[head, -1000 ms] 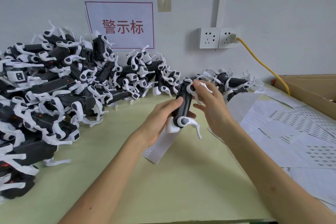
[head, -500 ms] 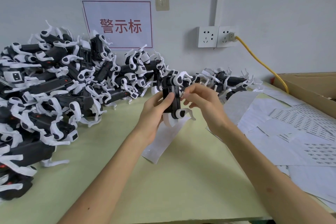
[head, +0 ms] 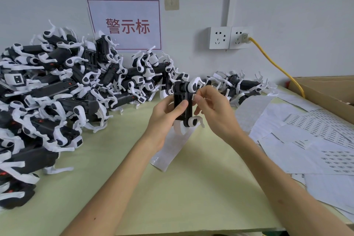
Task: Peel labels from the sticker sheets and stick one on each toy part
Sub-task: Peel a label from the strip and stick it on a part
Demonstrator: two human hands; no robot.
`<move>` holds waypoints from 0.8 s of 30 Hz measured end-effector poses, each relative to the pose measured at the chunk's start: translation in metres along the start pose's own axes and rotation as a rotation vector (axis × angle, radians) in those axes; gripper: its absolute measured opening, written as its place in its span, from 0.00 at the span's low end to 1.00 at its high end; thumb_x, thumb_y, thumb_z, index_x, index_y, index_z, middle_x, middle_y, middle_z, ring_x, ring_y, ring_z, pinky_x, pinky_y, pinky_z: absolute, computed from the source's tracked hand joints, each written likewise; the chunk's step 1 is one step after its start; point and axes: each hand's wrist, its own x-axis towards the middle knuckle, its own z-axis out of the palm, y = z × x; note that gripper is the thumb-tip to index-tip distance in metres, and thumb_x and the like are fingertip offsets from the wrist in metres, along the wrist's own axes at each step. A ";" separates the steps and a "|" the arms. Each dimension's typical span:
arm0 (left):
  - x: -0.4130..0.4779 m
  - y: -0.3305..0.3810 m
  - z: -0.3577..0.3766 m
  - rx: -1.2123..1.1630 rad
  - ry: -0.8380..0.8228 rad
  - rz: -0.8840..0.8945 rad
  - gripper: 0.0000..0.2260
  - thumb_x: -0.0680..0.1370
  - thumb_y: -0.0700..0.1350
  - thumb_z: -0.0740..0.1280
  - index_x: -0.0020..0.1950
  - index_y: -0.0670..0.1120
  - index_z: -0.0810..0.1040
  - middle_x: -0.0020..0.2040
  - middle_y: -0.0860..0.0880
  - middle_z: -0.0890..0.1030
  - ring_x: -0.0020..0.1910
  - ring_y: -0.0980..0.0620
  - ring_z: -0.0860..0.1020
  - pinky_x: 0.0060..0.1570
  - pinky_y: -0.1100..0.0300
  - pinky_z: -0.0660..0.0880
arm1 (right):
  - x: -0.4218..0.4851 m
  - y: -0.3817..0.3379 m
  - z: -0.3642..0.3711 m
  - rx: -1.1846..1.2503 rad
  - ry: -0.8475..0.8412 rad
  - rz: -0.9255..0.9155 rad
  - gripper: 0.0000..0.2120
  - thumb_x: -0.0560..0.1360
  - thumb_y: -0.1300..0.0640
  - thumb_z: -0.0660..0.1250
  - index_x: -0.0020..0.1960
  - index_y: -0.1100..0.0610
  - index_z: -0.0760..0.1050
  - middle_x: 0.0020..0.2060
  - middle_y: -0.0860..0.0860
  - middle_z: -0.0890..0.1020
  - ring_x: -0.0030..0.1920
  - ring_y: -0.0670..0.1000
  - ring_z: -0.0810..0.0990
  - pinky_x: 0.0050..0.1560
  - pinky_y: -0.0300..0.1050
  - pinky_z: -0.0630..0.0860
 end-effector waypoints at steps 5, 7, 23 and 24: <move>-0.001 0.001 0.001 0.025 -0.018 0.020 0.07 0.82 0.44 0.69 0.59 0.47 0.81 0.53 0.48 0.87 0.53 0.50 0.85 0.59 0.53 0.77 | -0.001 -0.001 -0.001 -0.073 -0.010 -0.010 0.11 0.83 0.60 0.64 0.43 0.51 0.71 0.39 0.53 0.81 0.36 0.50 0.83 0.34 0.37 0.72; -0.001 0.000 0.002 0.031 -0.018 0.024 0.07 0.82 0.44 0.69 0.59 0.46 0.81 0.55 0.46 0.87 0.55 0.48 0.85 0.62 0.50 0.78 | -0.001 0.000 -0.001 -0.084 -0.002 -0.009 0.11 0.83 0.60 0.64 0.43 0.51 0.71 0.39 0.50 0.81 0.35 0.49 0.83 0.36 0.39 0.75; -0.002 0.002 0.003 0.052 -0.026 0.031 0.08 0.82 0.43 0.69 0.61 0.46 0.80 0.55 0.46 0.87 0.56 0.49 0.85 0.62 0.53 0.78 | -0.001 0.002 -0.001 -0.080 0.017 0.025 0.08 0.83 0.58 0.65 0.45 0.55 0.73 0.36 0.45 0.78 0.34 0.48 0.83 0.37 0.41 0.77; -0.002 0.002 0.003 0.053 -0.024 0.031 0.08 0.82 0.43 0.69 0.61 0.46 0.80 0.55 0.46 0.87 0.56 0.49 0.85 0.62 0.53 0.78 | -0.001 0.002 -0.001 -0.077 0.015 0.027 0.08 0.83 0.58 0.65 0.45 0.55 0.73 0.36 0.45 0.78 0.34 0.49 0.82 0.38 0.42 0.77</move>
